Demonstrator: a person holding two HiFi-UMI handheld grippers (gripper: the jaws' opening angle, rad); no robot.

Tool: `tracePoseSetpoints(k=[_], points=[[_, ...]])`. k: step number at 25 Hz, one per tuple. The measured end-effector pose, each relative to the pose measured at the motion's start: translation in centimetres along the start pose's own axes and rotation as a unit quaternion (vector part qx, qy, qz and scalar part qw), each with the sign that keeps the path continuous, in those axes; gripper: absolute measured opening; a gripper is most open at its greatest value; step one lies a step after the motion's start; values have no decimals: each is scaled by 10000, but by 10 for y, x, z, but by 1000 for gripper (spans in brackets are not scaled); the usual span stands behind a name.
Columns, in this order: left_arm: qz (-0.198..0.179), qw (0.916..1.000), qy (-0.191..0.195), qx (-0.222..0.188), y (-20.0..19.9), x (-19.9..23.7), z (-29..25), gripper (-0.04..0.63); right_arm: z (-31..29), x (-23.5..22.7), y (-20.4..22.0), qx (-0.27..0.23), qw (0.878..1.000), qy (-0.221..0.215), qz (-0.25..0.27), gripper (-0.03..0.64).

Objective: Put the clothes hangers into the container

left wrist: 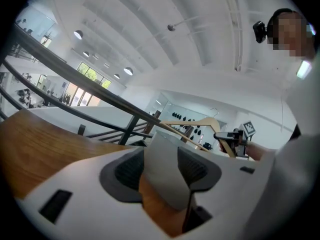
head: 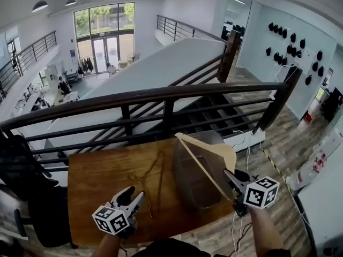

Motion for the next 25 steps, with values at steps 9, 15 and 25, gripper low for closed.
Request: tracePoseSetpoints(k=[9,15,25], points=[[-235,9995,76,172,5,-7,-12,218,-28,-20,20,1258,9785,920,1351,44],[-152,9997,-20,192,10,0,-7,218,-52,-17,33,1937,9506,1096,2164,45],[-110,9997,-127,174,15,4,4,218,-79,-22,62,2781,9110,1227,2787,46]])
Point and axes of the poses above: the fingertips, and each gripper's own axes: z backward along the fingers, x to its left, y out of its underside, the point moved 4 cm from there along z, backward along the fingers, and after that the axes turned 3 degrees about -z, right-handed, at the moved point
